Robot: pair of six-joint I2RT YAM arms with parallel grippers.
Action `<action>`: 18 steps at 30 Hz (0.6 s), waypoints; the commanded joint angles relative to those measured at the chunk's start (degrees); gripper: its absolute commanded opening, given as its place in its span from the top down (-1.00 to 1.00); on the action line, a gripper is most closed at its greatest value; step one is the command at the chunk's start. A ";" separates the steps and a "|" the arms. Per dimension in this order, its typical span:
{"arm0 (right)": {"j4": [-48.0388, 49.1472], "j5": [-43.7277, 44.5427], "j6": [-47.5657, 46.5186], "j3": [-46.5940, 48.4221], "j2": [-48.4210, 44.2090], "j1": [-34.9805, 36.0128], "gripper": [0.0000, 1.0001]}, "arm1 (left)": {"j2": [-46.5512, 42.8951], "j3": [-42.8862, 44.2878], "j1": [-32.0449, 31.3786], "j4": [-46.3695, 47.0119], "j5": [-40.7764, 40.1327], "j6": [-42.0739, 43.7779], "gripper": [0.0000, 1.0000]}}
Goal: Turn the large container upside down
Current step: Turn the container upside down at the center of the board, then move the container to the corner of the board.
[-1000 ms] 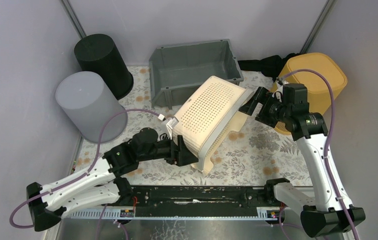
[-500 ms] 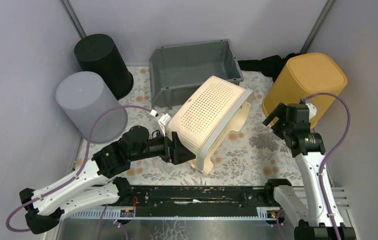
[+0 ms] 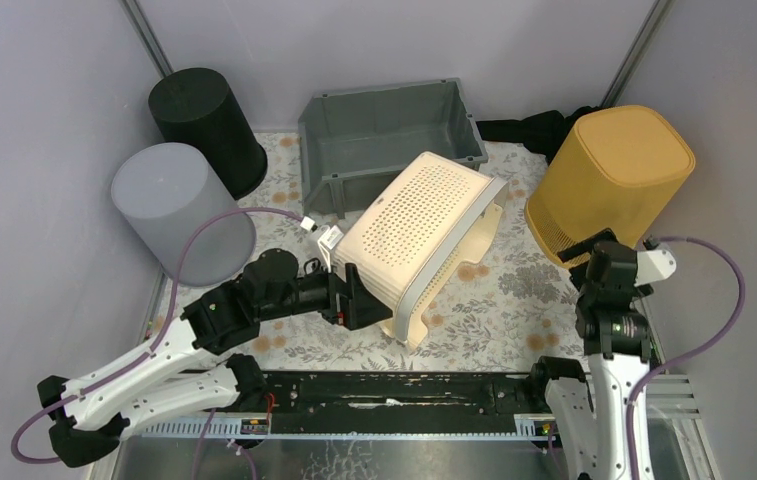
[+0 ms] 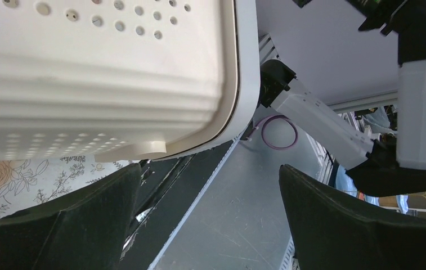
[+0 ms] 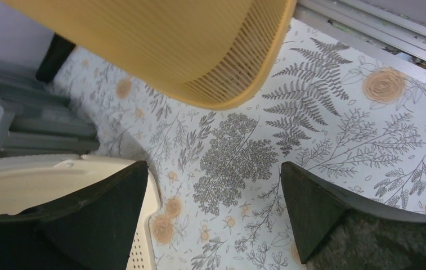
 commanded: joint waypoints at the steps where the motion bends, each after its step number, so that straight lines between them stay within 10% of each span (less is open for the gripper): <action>1: 1.80 9.52 7.12 -3.12 -6.38 -0.51 -0.87 | 0.66 2.63 -0.29 0.20 -1.17 2.24 -1.00; 18: 19.38 15.94 13.55 -11.70 3.49 -8.85 -0.81 | 3.37 7.75 -0.20 -3.52 -1.89 6.08 -1.00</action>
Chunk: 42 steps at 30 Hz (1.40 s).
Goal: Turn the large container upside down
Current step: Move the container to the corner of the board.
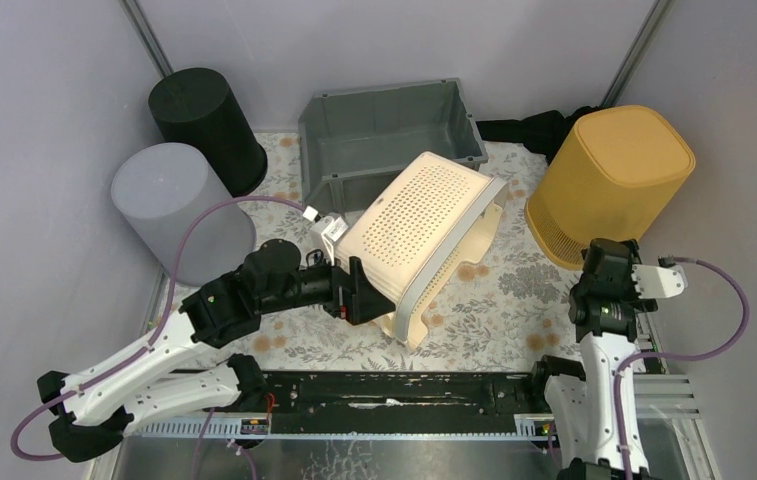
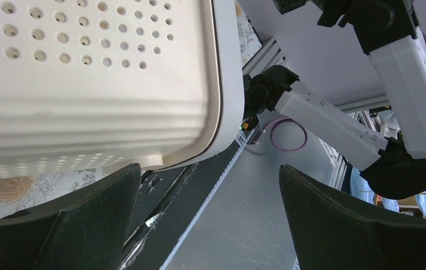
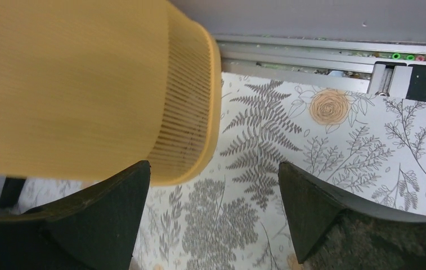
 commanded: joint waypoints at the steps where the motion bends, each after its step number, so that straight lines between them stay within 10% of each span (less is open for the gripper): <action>1: 12.75 -3.44 2.96 -3.46 1.53 -7.35 -0.81 | 0.11 1.64 -0.21 -0.75 -1.13 2.09 -1.00; 7: 33.46 -32.40 7.54 -11.30 11.66 -23.30 -0.84 | 0.34 1.67 0.04 -1.27 -2.13 2.88 -1.00; 15: 53.86 -50.12 9.54 -7.69 32.56 -24.06 -0.88 | 1.82 1.59 0.41 -1.03 -2.00 3.07 -1.00; 27: 62.05 -58.89 10.98 3.54 53.80 -22.06 -0.83 | 3.21 1.39 0.80 -1.01 -2.69 2.97 -1.00; 42: 46.98 -52.63 5.34 25.52 68.78 -14.92 -0.86 | 2.29 2.96 1.21 -4.15 -3.96 3.15 -1.00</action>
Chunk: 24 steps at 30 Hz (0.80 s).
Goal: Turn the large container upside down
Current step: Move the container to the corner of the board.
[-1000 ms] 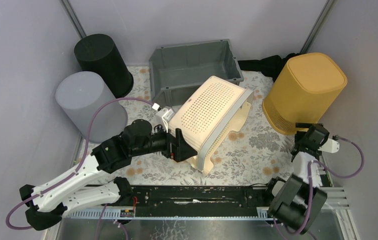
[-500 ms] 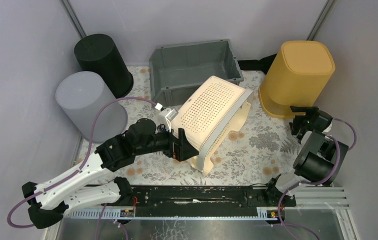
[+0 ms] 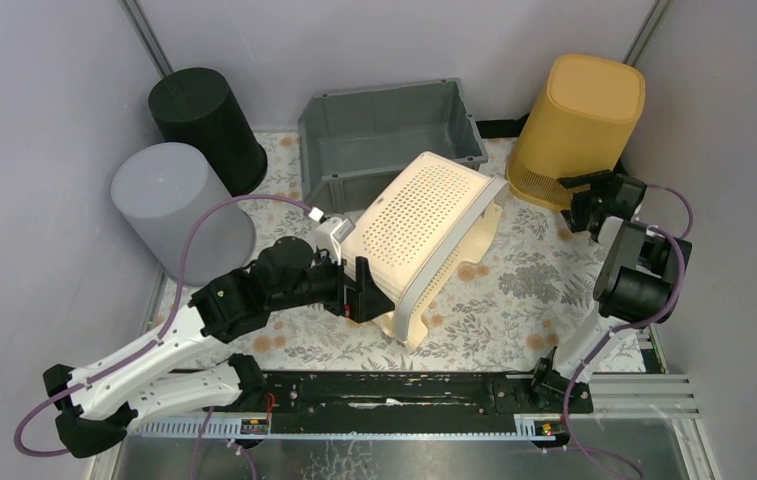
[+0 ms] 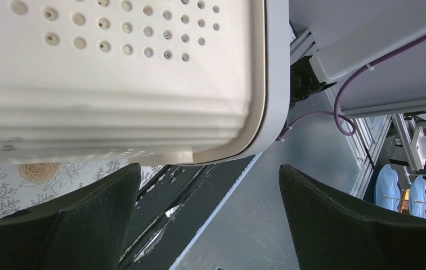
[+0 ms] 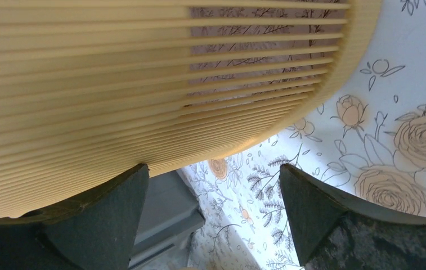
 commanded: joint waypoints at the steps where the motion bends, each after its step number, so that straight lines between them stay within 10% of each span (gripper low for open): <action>1: -2.73 4.21 -1.96 6.02 2.65 -0.82 -0.86 | -0.72 2.43 0.41 -0.68 -1.22 1.49 -1.00; 17: -23.55 6.35 -13.28 -2.30 -28.76 -0.91 -0.99 | -2.58 6.51 0.40 -5.14 -3.31 1.85 -1.00; 24: -36.10 -13.03 -17.87 0.08 -37.40 -0.65 -0.98 | -5.11 10.28 0.36 -8.90 -6.82 2.13 -1.00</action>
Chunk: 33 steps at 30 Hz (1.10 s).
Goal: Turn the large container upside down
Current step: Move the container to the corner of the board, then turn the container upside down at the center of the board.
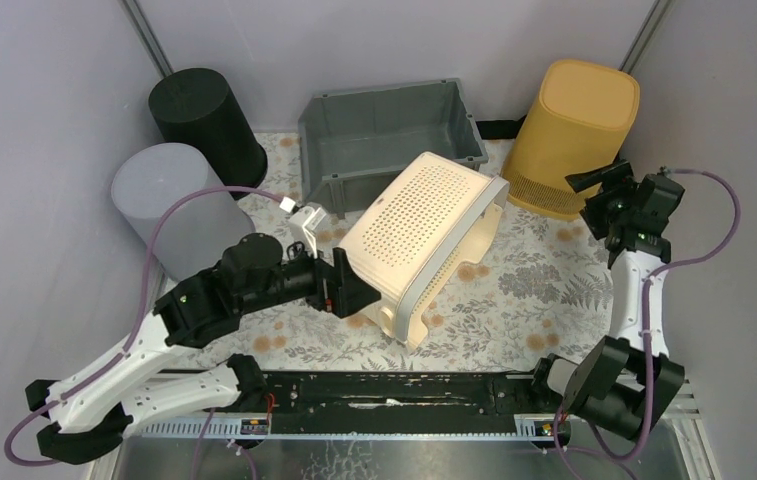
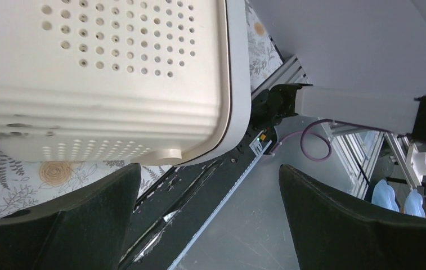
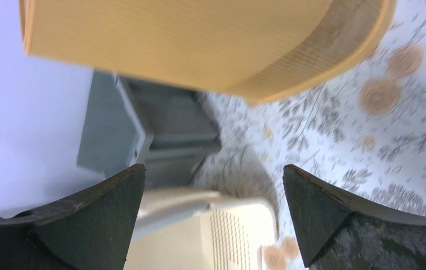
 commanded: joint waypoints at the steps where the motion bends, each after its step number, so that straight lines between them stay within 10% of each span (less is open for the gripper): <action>1: -9.84 -16.57 -3.68 0.50 -5.28 0.59 -0.99 | -2.53 3.53 0.42 -3.36 -4.49 1.19 -1.00; 14: -15.57 -30.52 9.30 -2.29 -27.16 8.41 -0.99 | -10.95 4.99 0.42 -11.06 -10.67 -2.45 -1.00; 33: 5.41 -22.27 23.34 -10.35 -20.64 32.68 -0.87 | -10.54 2.39 0.37 -10.57 -11.18 -3.73 -1.00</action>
